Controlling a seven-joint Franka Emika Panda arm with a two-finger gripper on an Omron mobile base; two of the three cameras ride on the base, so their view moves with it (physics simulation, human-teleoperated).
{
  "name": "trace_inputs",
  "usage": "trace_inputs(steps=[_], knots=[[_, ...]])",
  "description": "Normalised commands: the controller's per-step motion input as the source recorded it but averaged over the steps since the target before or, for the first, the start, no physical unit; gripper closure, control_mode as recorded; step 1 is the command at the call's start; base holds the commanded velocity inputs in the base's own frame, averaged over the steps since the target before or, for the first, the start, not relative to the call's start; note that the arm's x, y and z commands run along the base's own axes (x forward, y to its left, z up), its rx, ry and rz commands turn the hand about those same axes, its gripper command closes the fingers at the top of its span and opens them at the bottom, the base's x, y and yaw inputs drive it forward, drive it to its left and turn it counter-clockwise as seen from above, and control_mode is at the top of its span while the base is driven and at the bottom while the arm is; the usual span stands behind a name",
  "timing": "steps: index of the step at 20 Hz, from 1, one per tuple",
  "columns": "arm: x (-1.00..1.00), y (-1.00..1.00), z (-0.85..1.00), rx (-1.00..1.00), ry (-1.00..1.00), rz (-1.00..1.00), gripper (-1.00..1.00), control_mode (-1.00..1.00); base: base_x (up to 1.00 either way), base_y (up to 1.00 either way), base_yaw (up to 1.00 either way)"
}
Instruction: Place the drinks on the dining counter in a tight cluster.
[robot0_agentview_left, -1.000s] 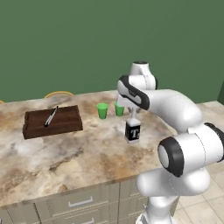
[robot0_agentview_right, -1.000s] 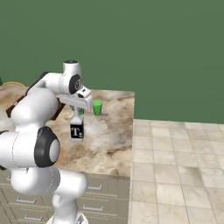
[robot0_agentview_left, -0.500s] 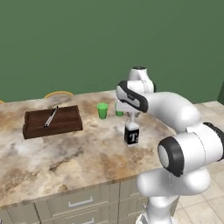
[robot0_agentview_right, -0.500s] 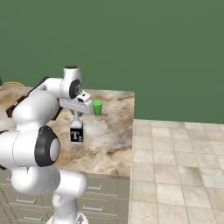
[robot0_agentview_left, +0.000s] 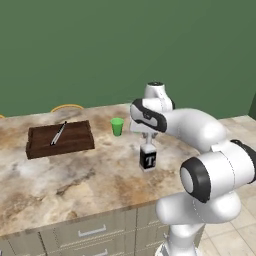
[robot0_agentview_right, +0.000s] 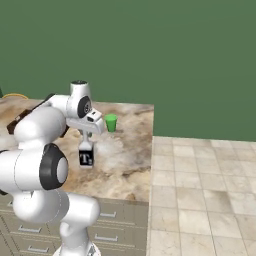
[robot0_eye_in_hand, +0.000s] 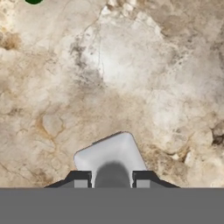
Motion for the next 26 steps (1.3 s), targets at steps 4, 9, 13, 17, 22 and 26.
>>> trace_inputs(steps=[4,9,13,17,22,26], knots=[[0.0,0.0,-0.25,0.0,-0.03,0.0,1.0,-1.0,0.0,0.0,0.0],[0.0,0.0,-0.08,0.0,0.0,0.0,1.0,-1.0,0.0,0.0,0.0],[0.0,0.0,-0.14,0.0,0.0,0.0,1.0,-1.0,0.0,0.0,0.0],[0.0,0.0,0.0,0.0,0.0,0.0,1.0,-1.0,0.0,0.0,0.0],[0.0,0.0,0.0,0.0,0.0,0.0,-1.0,-1.0,0.0,0.0,0.0],[0.0,0.0,0.0,0.0,0.0,0.0,-1.0,-1.0,0.0,0.0,0.0]])
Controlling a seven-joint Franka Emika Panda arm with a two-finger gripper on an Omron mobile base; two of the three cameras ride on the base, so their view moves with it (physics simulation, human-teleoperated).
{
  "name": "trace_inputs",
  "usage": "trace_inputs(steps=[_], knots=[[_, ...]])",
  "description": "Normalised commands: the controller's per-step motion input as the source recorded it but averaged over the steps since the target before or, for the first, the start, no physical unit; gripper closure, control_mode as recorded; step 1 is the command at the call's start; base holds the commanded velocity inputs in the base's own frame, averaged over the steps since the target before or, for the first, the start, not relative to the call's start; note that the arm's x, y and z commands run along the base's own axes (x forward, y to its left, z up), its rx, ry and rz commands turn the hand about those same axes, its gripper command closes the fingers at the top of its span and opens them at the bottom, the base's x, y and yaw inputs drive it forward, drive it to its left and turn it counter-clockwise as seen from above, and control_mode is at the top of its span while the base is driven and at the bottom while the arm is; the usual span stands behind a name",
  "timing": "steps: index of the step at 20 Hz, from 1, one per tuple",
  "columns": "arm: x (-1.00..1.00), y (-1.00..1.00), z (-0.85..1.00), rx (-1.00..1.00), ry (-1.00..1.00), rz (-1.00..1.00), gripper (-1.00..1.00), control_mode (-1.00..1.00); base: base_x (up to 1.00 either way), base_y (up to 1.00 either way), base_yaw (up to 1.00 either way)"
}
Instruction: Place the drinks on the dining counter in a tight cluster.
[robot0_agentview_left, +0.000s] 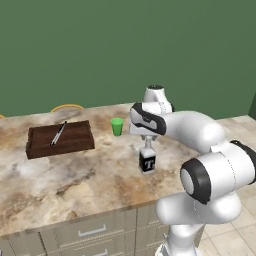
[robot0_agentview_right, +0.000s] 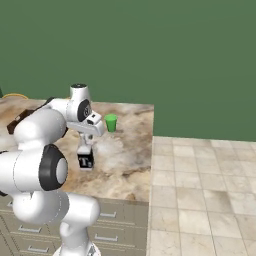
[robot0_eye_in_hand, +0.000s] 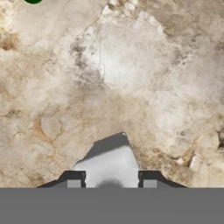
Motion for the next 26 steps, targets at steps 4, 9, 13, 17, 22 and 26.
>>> trace_inputs(steps=[4,9,13,17,22,26], knots=[[0.0,0.0,0.0,0.0,0.0,0.0,-1.0,-1.0,0.0,0.0,0.0],[-0.06,0.0,0.0,0.0,0.0,0.0,-1.0,-1.0,0.0,0.0,0.0],[-0.64,0.0,0.25,0.0,-0.05,0.0,-1.0,-1.0,0.0,0.0,0.0],[-1.0,0.0,0.64,0.01,-0.12,0.06,-1.0,-1.0,0.0,0.0,0.0],[-1.0,0.0,0.5,0.0,-0.05,0.15,-1.0,-1.0,0.0,0.0,0.0],[-1.0,-0.11,0.31,0.0,-0.02,0.25,-1.0,-1.0,0.0,0.0,0.0]])
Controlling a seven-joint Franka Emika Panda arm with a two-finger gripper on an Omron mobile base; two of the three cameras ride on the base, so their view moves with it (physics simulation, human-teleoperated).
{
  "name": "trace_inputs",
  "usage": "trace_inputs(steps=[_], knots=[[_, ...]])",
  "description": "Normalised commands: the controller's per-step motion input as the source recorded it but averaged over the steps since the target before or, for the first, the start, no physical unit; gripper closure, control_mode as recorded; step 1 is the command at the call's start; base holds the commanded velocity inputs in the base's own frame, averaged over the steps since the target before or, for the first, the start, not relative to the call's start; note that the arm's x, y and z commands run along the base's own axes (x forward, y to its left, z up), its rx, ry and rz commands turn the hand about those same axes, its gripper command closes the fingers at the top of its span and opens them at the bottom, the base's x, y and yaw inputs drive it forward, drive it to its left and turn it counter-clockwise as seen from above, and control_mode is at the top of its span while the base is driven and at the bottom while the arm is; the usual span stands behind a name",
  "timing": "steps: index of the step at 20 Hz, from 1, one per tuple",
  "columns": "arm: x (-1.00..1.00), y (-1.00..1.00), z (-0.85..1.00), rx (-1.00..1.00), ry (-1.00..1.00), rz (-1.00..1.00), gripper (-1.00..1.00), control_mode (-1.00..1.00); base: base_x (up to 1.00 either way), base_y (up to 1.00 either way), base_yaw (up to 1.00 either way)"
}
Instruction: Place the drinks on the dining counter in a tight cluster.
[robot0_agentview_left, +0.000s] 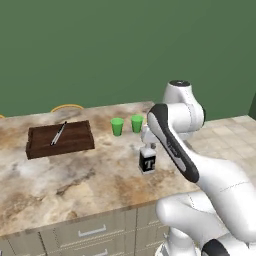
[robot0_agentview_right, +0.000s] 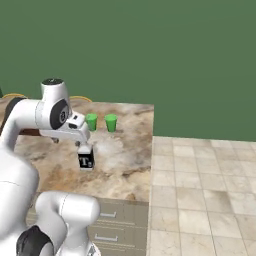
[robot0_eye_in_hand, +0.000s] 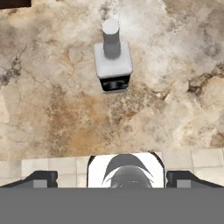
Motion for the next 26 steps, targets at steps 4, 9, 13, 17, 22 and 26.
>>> trace_inputs(steps=[4,9,13,17,22,26], knots=[[-0.93,-0.09,0.35,0.0,-0.08,0.31,-1.0,-1.0,0.0,0.0,0.0],[-0.61,-0.01,0.33,0.0,-0.01,0.29,-1.0,-1.0,0.0,0.0,0.0],[-0.09,0.0,0.05,0.0,0.0,0.05,-1.0,-1.0,0.0,0.0,0.0],[0.0,0.0,0.0,0.0,0.0,0.0,-1.0,-1.0,0.0,0.0,0.0],[-0.18,0.0,0.0,0.0,0.0,0.0,-1.0,-1.0,0.0,0.0,0.0],[-0.08,0.0,0.0,0.0,-0.01,0.0,-1.0,1.0,-0.48,0.0,0.0]])
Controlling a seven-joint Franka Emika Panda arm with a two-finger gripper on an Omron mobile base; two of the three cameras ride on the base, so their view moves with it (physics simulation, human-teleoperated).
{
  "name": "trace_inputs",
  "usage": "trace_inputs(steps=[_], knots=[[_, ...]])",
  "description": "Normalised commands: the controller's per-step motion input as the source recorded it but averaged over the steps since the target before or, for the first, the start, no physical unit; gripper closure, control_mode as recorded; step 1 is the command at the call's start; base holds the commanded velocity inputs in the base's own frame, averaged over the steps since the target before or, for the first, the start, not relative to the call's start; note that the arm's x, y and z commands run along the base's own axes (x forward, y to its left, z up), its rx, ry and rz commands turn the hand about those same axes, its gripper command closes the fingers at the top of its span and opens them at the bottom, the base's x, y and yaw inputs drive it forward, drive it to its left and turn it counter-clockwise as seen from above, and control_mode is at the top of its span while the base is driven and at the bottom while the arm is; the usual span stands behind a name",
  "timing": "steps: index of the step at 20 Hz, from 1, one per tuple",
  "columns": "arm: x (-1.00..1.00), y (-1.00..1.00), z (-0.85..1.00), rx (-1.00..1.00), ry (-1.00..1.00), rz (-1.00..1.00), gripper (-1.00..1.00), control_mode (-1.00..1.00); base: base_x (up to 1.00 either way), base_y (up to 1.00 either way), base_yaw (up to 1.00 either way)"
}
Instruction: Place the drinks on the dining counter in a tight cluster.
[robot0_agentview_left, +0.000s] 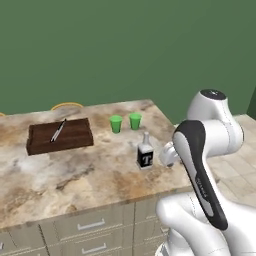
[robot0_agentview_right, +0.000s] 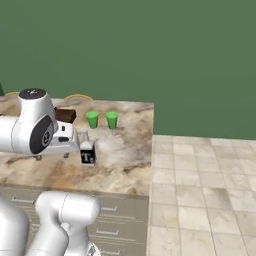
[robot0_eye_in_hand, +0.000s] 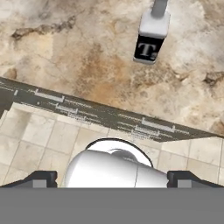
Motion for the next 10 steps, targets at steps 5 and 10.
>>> trace_inputs(steps=[5,10], knots=[[0.0,0.0,0.0,0.0,0.0,0.0,-1.0,1.0,-0.77,0.02,0.09],[0.0,0.0,0.0,0.0,0.0,0.0,-1.0,1.0,-0.35,0.24,0.33]])
